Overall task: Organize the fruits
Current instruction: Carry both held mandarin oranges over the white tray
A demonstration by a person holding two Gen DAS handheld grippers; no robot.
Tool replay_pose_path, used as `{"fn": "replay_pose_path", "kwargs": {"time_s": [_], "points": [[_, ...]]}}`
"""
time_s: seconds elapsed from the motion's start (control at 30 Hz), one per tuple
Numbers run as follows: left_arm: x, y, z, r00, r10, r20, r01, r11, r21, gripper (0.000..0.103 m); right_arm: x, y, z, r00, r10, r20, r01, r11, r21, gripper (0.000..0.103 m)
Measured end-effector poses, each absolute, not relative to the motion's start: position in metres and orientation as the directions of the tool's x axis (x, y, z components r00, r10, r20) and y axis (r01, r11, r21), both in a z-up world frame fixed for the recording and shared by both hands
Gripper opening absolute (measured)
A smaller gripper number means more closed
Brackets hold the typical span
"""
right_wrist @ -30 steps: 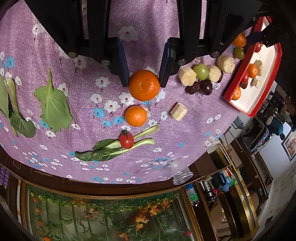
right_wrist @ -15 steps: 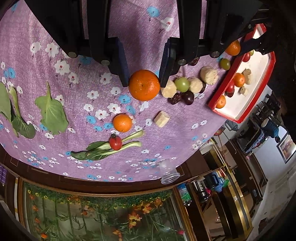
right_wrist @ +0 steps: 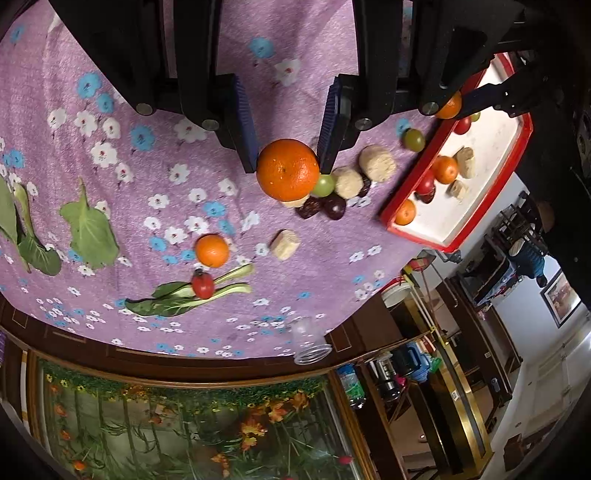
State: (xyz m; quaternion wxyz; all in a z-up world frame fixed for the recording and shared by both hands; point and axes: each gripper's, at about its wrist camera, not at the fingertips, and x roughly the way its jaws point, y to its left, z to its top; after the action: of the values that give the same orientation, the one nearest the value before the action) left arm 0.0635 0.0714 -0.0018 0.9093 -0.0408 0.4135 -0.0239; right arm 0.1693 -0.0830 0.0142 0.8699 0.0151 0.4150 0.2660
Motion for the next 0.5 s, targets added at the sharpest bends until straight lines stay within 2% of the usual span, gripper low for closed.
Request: {"fn": "replay_pose_path", "kwargs": {"time_s": [0.5], "points": [[0.047,0.094,0.003,0.654,-0.060,-0.754,-0.010,0.996,-0.087,0.032,0.133,-0.041,0.019,0.460,0.543,-0.702,-0.534,0.801,0.270,0.033]]}}
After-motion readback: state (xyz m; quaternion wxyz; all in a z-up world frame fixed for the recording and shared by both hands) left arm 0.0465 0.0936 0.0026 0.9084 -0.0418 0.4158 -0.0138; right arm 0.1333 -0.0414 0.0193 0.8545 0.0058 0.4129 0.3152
